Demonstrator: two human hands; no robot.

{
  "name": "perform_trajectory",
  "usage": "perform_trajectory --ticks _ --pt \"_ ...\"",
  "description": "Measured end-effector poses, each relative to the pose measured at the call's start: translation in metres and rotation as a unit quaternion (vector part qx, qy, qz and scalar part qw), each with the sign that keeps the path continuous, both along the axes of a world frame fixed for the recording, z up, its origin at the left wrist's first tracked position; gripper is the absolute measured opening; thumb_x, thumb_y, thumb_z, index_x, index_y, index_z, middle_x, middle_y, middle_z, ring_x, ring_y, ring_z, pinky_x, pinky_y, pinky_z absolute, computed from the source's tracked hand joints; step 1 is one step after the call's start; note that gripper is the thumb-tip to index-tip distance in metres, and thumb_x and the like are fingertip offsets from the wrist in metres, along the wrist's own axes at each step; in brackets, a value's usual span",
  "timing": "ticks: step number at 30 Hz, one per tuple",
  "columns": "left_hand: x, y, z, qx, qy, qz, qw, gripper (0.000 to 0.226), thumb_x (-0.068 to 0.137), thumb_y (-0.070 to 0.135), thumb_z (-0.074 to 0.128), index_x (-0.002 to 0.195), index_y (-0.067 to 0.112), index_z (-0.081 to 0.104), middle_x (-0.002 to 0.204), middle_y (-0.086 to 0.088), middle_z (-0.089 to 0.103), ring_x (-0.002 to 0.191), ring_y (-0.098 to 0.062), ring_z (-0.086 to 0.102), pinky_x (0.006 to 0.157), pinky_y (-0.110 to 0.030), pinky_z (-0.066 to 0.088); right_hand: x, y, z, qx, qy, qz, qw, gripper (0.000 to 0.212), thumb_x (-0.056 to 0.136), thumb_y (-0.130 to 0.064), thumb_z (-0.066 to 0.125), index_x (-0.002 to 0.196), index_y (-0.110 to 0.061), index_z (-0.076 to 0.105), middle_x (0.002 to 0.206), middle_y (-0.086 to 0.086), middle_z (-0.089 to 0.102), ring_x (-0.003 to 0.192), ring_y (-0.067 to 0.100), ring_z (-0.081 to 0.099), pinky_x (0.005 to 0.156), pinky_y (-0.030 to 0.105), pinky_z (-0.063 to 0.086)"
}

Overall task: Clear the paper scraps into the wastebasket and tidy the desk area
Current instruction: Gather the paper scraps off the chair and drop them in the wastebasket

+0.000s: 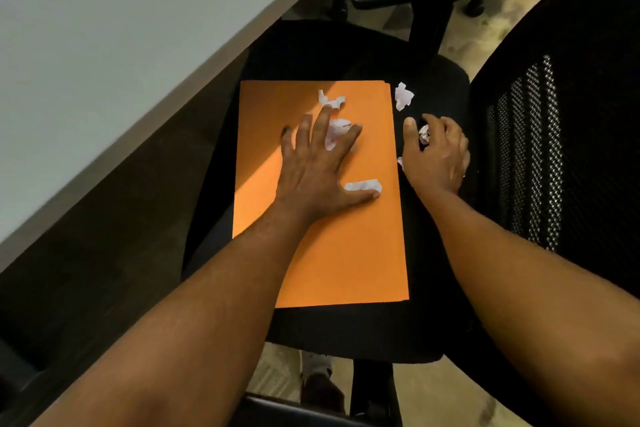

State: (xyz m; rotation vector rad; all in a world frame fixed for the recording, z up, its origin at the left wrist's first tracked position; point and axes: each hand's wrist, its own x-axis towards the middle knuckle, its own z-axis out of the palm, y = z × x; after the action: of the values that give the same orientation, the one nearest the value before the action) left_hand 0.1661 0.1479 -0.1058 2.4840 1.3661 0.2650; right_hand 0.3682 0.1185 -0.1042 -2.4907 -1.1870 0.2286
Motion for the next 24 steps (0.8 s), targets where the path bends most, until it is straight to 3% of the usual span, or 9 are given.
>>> perform_trajectory --ticks 3,5,8,10,15,20,24 --pt "0.002 -0.005 -0.002 0.018 0.015 -0.03 0.999 0.088 0.076 0.085 0.038 0.144 0.029 0.039 0.16 -0.011 0.017 0.145 -0.036 0.013 0.115 -0.056 0.007 -0.012 -0.012 -0.007 0.012 -0.032 0.008 0.999 0.054 0.092 -0.062 0.032 0.127 -0.028 0.055 0.142 0.004 0.045 0.134 0.022 0.035 0.112 0.049 0.023" --pt "0.001 -0.01 -0.001 0.034 -0.003 -0.044 0.998 0.066 0.087 0.069 0.043 0.134 0.023 0.05 0.154 -0.012 0.031 0.14 -0.036 0.024 0.113 -0.051 0.019 -0.022 -0.021 -0.012 0.024 -0.065 0.021 0.997 0.041 0.094 -0.052 0.04 0.119 -0.025 0.058 0.134 0.004 0.049 0.126 0.023 0.041 0.106 0.048 0.029" --pt "0.001 -0.017 0.003 0.086 -0.016 -0.059 0.994 0.037 0.092 0.042 0.052 0.116 0.016 0.059 0.134 -0.014 0.051 0.117 -0.036 0.046 0.09 -0.045 0.04 -0.032 -0.03 -0.017 0.046 -0.102 -0.01 0.994 0.029 0.096 -0.042 0.044 0.101 -0.019 0.06 0.112 0.008 0.055 0.102 0.027 0.049 0.086 0.043 0.037" --pt "0.002 -0.019 0.005 0.107 -0.009 -0.066 0.992 0.026 0.093 0.034 0.053 0.104 0.012 0.061 0.118 -0.014 0.058 0.095 -0.034 0.052 0.072 -0.042 0.041 -0.033 -0.031 -0.018 0.042 -0.113 -0.001 0.993 0.033 0.098 -0.043 0.043 0.093 -0.015 0.058 0.1 0.009 0.055 0.091 0.026 0.05 0.076 0.042 0.041" --pt "-0.002 -0.023 0.009 0.098 0.005 -0.028 0.995 0.027 0.097 0.03 0.053 0.082 0.01 0.06 0.082 -0.009 0.057 0.066 -0.029 0.052 0.044 -0.031 0.031 -0.023 -0.024 -0.016 0.032 -0.109 0.013 0.993 0.045 0.1 -0.045 0.042 0.08 -0.009 0.058 0.084 0.009 0.059 0.072 0.027 0.057 0.058 0.033 0.035" --pt "-0.005 -0.023 0.008 0.066 -0.01 0.002 0.998 0.024 0.097 0.026 0.058 0.081 0.008 0.06 0.069 -0.01 0.057 0.056 -0.031 0.054 0.043 -0.029 0.028 -0.017 -0.017 -0.01 0.037 -0.09 -0.01 0.995 0.048 0.101 -0.045 0.042 0.071 -0.01 0.058 0.069 0.006 0.06 0.061 0.024 0.056 0.057 0.031 0.037" --pt "-0.008 -0.021 0.009 0.054 -0.05 -0.005 0.997 0.026 0.099 0.027 0.052 0.085 0.006 0.057 0.069 -0.012 0.058 0.056 -0.035 0.054 0.046 -0.031 0.027 -0.028 -0.008 0.002 0.097 -0.034 0.004 0.995 0.047 0.1 -0.04 0.046 0.067 -0.009 0.059 0.061 0.005 0.057 0.056 0.022 0.057 0.054 0.031 0.043"
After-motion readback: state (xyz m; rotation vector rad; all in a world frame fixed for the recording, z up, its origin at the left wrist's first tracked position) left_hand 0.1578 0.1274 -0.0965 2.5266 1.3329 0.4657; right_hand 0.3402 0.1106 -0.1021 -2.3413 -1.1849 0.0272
